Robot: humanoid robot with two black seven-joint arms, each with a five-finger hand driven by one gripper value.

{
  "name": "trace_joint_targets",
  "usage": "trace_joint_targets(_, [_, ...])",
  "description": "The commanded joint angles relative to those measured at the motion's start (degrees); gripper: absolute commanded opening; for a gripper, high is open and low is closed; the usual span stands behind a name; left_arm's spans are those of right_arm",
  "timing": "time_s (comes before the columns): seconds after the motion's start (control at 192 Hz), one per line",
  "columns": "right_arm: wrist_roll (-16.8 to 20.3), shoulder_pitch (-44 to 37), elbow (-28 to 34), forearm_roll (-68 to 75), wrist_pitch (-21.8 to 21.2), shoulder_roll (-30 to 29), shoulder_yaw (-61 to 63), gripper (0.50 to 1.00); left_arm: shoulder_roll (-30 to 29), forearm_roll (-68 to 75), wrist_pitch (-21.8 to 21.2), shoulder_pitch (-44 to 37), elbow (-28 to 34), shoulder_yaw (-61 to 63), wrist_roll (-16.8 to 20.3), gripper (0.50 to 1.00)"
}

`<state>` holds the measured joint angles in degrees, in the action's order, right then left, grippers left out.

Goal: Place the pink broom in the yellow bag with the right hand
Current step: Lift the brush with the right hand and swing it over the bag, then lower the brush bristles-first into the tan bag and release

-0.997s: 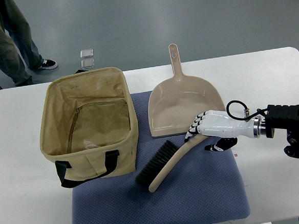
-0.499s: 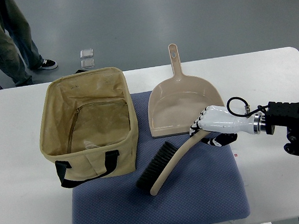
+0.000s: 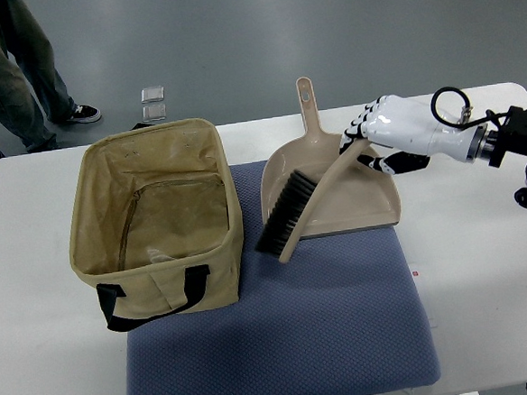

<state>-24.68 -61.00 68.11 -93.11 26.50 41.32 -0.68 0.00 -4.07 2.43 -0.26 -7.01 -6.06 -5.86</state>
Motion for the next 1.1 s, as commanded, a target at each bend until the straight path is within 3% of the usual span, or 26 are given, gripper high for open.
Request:
trace_joint_targets(0.0, [-0.64,-3.25,0.0,2.06,-0.39,2.1,0.24,0.5,0.0,0.03,-0.05,0.0,0.06,0.0,0.06,1.0])
trace_joint_targets(0.41, [-0.2,-17.84,-1.32,6.01,-5.14,2.02,0.33,0.5,0.0,-0.06,-0.05,0.0,-0.03,0.0,-0.03,1.0])
trace_joint_targets(0.738, [0.07,-24.6,-2.2,5.04,-6.99,-8.97,0.15,0.5,0.0,0.03,-0.05,0.0,-0.02,0.0,0.06,1.0])
trace_joint_targets(1.096, [0.07,-23.81,-5.71,4.08,-6.28,-22.77,-0.02,0.5,0.0,0.03,-0.05,0.0,-0.03,0.0,-0.03,1.0])
